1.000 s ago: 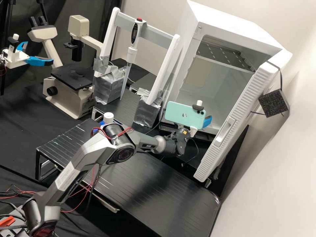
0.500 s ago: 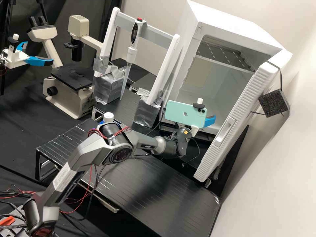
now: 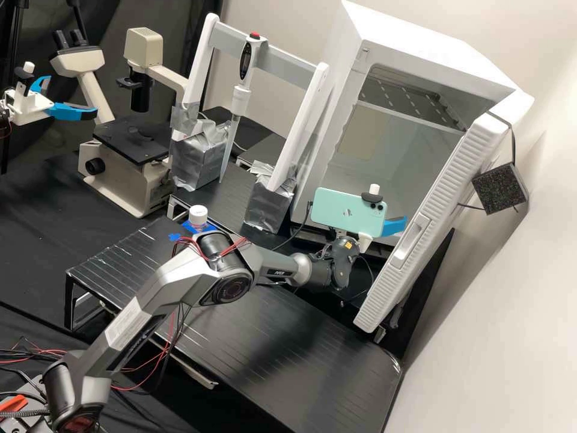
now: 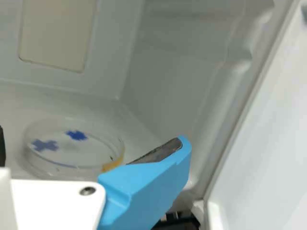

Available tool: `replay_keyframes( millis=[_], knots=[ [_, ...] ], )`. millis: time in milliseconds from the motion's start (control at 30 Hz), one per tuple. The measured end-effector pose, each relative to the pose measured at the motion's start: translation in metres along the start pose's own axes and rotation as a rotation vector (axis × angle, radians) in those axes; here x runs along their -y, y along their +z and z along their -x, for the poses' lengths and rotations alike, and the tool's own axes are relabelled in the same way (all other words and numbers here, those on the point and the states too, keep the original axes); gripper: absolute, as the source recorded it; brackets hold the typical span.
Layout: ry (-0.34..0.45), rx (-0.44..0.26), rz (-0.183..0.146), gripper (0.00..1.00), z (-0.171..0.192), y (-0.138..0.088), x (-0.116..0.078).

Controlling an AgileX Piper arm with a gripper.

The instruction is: Move the petri dish to the microscope

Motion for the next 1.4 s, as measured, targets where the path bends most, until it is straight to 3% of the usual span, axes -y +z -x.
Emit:
replay_keyframes(
  millis=[167,300,600,1400],
  knots=[
    [0.039,0.03,-0.036,1.0,-0.007,0.003,-0.004],
    [0.048,0.036,-0.035,1.0,-0.012,0.002,-0.006],
    [0.081,0.047,-0.084,1.0,-0.018,0.0,-0.007],
    [0.059,0.003,-0.101,1.0,-0.02,-0.031,0.001]
  ],
)
